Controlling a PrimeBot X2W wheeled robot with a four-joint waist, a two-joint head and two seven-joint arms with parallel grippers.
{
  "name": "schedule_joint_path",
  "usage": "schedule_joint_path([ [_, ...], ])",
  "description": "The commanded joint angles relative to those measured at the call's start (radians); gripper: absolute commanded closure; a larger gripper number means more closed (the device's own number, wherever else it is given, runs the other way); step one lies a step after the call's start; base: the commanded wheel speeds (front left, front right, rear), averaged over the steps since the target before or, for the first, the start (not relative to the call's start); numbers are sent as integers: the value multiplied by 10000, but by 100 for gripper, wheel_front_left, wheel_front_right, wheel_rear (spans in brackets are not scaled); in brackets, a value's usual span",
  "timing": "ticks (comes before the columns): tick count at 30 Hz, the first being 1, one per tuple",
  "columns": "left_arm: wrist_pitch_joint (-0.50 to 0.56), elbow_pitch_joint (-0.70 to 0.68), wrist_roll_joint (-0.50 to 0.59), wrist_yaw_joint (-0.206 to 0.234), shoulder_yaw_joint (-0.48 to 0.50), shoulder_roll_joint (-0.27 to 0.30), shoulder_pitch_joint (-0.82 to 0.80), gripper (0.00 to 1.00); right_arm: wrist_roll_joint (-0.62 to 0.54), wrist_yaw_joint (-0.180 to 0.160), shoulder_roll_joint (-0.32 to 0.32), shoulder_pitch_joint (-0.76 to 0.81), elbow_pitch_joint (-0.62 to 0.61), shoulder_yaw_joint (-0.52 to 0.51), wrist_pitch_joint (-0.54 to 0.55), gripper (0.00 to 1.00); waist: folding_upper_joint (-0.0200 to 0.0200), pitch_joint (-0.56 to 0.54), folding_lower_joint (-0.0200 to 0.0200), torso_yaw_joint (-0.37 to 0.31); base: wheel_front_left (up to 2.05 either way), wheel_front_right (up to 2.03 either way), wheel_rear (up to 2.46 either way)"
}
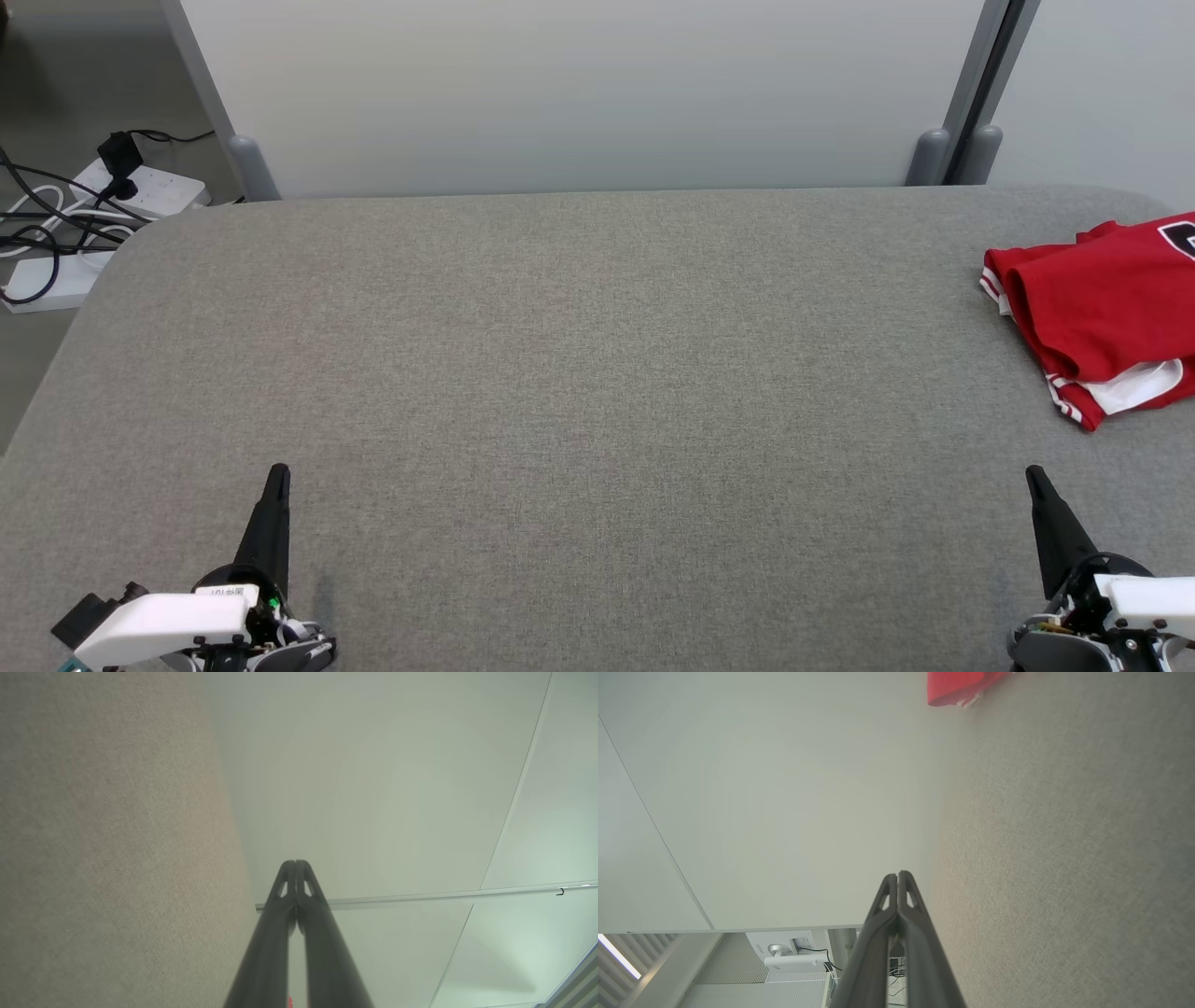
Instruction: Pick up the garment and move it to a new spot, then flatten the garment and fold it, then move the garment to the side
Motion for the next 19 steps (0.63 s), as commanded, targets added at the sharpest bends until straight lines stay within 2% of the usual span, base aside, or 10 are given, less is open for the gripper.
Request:
schedule_joint_path([
  [1,62,-233,-38,-83,330,79,-554,100,114,44,-110,-452,-294,151,72,100,-1,0,0,0,0,0,0],
  [19,61,-233,-38,-83,329,79,-554,100,114,44,-110,-452,-294,151,72,100,-1,0,0,0,0,0,0],
])
